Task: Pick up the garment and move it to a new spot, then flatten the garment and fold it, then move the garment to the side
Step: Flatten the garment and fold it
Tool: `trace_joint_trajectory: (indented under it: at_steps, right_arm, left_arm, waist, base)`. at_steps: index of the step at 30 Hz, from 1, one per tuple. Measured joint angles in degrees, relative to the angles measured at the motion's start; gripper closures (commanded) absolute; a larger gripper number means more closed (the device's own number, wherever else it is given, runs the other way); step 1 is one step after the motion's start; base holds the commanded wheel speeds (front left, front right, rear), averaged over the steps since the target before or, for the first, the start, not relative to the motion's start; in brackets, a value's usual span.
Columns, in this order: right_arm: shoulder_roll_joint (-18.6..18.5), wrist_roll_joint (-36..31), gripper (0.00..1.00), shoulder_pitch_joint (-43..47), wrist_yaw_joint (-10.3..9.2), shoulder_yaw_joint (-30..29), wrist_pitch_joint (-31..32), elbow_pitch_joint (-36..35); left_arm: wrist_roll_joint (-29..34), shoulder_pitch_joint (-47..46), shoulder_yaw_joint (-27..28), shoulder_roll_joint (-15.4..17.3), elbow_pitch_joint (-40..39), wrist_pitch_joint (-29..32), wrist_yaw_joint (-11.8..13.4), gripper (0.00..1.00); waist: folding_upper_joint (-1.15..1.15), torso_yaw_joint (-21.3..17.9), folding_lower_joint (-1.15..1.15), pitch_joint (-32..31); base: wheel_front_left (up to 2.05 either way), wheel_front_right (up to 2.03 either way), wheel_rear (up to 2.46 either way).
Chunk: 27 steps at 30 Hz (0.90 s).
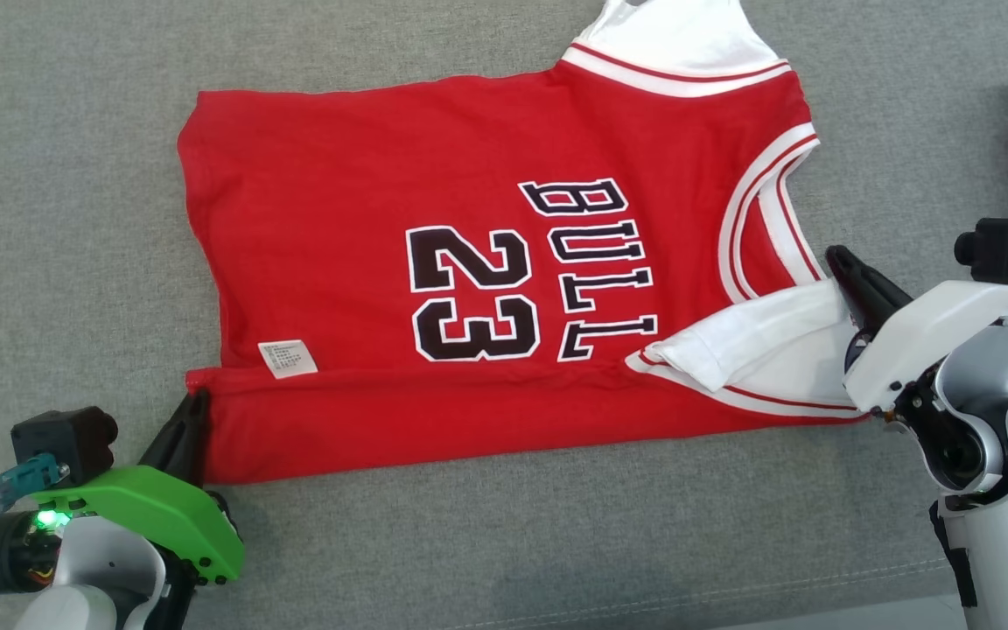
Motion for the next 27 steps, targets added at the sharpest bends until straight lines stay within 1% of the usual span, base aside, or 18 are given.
trace_joint_trajectory:
  at_steps: [1, 2, 3, 4, 6, 7, 10, 11, 14, 17, 21, 23, 27]
  right_arm:
    - [0.0, 0.2, 1.0, -0.3, 0.0, 0.2, -1.4, 0.4]
    - [-0.1, 0.6, 1.0, -0.6, 0.0, 0.3, -2.9, 0.8]
    - [-0.1, 1.5, 0.57, -0.9, 0.0, 0.4, -4.2, 1.1]
    - [-0.2, 2.2, 0.01, -0.9, 0.0, 0.8, -5.8, 1.2]
    - [-0.5, 3.4, 0.0, -0.9, 0.01, 1.2, -8.8, 1.3]
    - [-1.3, 3.2, 0.0, -0.7, 0.0, 1.6, -10.6, 1.2]
    - [-2.5, 2.7, 0.0, -0.3, 0.01, 1.6, -17.1, 0.5]
    - [-2.9, 0.9, 0.0, 0.6, 0.0, 0.9, -22.0, -0.1]
    - [-2.9, -3.1, 0.0, 1.5, 0.0, -0.5, -29.3, -1.1]
    - [-2.2, -7.2, 0.0, 1.9, 0.0, -0.4, -34.9, -1.6]
    - [-1.5, -11.2, 0.0, 3.2, 0.0, 0.4, -38.7, -1.1]
    - [-1.1, -13.3, 0.0, 4.1, 0.0, 0.6, -39.9, -0.6]
    - [0.6, -14.8, 0.0, 5.4, 0.02, 1.5, -40.8, 0.9]
  left_arm:
    - [-0.1, -0.1, -0.2, -0.2, 0.4, 0.0, -0.3, 1.0]
    - [-0.5, -0.2, -0.3, -0.6, 0.7, -0.1, -0.5, 0.84]
    - [-0.9, -0.3, -0.5, -1.0, 0.8, -0.2, -0.9, 0.57]
    - [-1.1, -0.3, -0.5, -1.2, 1.0, -0.5, -1.1, 0.0]
    - [-1.2, -0.4, -0.7, -1.4, 1.5, -1.3, -1.9, 0.0]
    - [-1.5, -0.4, -0.6, -1.7, 1.6, -2.1, -2.3, 0.0]
    - [-1.2, -1.0, -0.2, -3.0, 1.7, -6.0, -3.0, 0.0]
    - [-0.5, -1.8, 0.4, -3.9, 1.6, -9.5, -3.1, 0.0]
    - [0.9, -3.6, 1.2, -5.0, 1.4, -15.1, -3.6, 0.0]
    - [3.6, -5.4, 1.9, -5.7, 1.2, -20.9, -3.6, 0.0]
    - [7.5, -7.8, 3.0, -6.0, 2.0, -25.0, -3.5, 0.0]
    - [10.0, -8.4, 3.8, -5.9, 2.6, -25.8, -3.4, 0.0]
    - [13.3, -8.2, 5.0, -5.9, 3.7, -26.0, -3.1, 0.0]
  waist:
    - [0.0, 0.2, 0.0, 0.2]
    - [0.0, 0.4, 0.0, 0.4]
    - [0.0, 0.5, 0.0, 0.5]
    - [0.0, 0.6, 0.0, 0.4]
    - [0.0, 0.7, 0.0, 0.2]
    - [0.0, 0.7, 0.0, 0.0]
    - [0.0, 0.7, 0.0, -0.7]
    - [0.0, 0.8, 0.0, -1.2]
    - [0.0, 0.8, 0.0, -2.1]
    - [0.0, 0.8, 0.0, -2.9]
    - [0.0, 0.5, 0.0, -3.8]
    - [0.0, 0.3, 0.0, -4.2]
    - [0.0, -0.3, 0.0, -4.5]
  base:
    - [0.0, 0.0, 0.0]
    - [0.0, 0.0, 0.0]
    - [0.0, 0.0, 0.0]
    - [0.0, 0.0, 0.0]
    - [0.0, 0.0, 0.0]
    - [0.0, 0.0, 0.0]
    - [0.0, 0.0, 0.0]
    - [0.0, 0.0, 0.0]
    - [0.0, 0.0, 0.0]
    - [0.0, 0.0, 0.0]
    - [0.0, 0.0, 0.0]
    - [0.0, 0.0, 0.0]
    - [0.0, 0.0, 0.0]
